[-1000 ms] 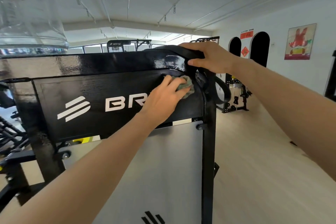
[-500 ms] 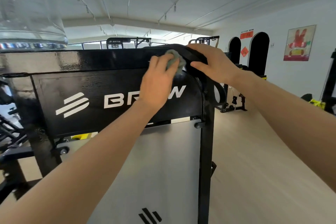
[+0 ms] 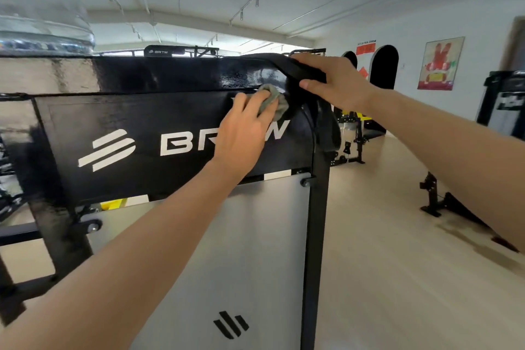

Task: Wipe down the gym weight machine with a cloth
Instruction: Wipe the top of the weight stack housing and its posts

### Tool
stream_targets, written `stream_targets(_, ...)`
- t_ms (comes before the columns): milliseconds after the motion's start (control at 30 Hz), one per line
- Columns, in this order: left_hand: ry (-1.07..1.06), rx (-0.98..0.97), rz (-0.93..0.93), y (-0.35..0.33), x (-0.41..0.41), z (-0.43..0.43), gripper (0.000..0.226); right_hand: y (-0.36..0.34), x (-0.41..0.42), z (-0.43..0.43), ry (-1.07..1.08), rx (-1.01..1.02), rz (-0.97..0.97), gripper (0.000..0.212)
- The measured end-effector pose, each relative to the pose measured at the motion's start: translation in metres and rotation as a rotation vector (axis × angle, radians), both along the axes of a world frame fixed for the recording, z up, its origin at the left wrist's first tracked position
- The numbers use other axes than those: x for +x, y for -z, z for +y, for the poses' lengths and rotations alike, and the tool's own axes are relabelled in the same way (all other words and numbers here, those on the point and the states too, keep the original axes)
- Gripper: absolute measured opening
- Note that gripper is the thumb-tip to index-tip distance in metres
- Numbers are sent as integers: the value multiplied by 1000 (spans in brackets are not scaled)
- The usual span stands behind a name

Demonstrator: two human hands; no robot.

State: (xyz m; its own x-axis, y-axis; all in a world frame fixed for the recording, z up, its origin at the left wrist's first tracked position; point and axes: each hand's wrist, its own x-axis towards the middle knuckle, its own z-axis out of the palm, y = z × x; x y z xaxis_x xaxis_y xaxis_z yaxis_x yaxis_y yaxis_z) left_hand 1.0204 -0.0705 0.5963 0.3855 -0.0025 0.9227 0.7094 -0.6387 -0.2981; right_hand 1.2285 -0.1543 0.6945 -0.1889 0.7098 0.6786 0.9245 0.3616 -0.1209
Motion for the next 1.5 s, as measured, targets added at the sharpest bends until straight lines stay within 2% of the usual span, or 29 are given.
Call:
stream_targets(100, -5, -12, -52, -11, 9, -2, 51, -9, 1, -5, 29, -34, -51, 53)
stream_targets(200, 49, 1, -11, -11, 24, -4, 45, -10, 0, -7, 44, -36, -58, 54)
stream_targets(300, 97, -5, 128, 2, 36, -1, 37, -9, 0, -7, 39, -9, -93, 53)
stream_targets(400, 90, -11, 238, 15, 41, -1, 41, -11, 3, -4, 54, -4, -115, 55)
stream_targets(567, 71, 16, 560, 44, 33, -5, 54, -11, 5, -3, 69, -6, -153, 55)
stream_targets(667, 21, 54, 670, 56, 22, -6, 53, -9, 5, -4, 54, 18, -172, 53)
stream_targets(767, 2, 88, 640, 51, 2, -8, 52, 2, 1, 1, 66, 48, -98, 51)
stream_targets(900, -57, 93, 413, 36, -31, -8, 51, 32, -11, 13, 100, 202, 38, 49)
stream_targets(1133, -129, -52, 65, -2, -61, -9, 49, 52, -18, 22, 167, 269, -43, 67)
stream_targets(1200, -120, -81, 61, 4, -64, -11, 49, 58, -23, 21, 216, 292, -73, 71)
stream_targets(1367, -98, -141, 256, 47, -89, -15, 62, 86, -57, 5, 269, 523, -222, 66)
stream_targets(1433, -51, -170, 272, 60, -105, -18, 51, 101, -79, 1, 204, 584, -313, 59)
stream_targets(1500, 27, -223, 238, 65, -118, -23, 41, 117, -101, 1, 93, 523, -349, 55)
